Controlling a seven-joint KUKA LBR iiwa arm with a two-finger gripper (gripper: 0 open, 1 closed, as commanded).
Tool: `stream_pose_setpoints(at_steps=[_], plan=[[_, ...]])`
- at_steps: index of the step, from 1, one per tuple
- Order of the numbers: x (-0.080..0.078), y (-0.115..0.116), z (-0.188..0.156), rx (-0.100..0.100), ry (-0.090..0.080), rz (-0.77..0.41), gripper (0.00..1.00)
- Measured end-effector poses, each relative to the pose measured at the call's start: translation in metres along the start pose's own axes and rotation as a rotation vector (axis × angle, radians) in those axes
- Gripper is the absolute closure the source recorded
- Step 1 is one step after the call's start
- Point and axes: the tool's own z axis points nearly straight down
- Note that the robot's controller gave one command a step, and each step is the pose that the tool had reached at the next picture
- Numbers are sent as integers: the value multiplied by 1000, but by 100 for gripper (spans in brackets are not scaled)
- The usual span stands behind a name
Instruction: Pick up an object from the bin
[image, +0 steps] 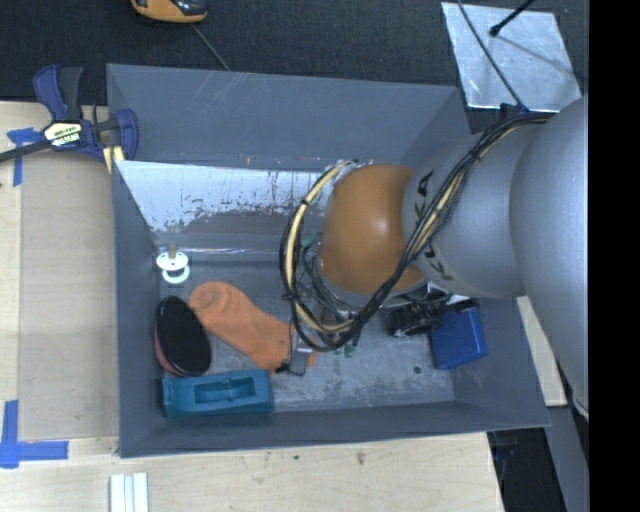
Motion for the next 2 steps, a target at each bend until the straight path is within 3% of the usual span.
stream_pose_setpoints(at_steps=[1, 2], plan=[[13, 0, 47, 3, 7, 118, 100], [13, 0, 47, 3, 7, 119, 100]])
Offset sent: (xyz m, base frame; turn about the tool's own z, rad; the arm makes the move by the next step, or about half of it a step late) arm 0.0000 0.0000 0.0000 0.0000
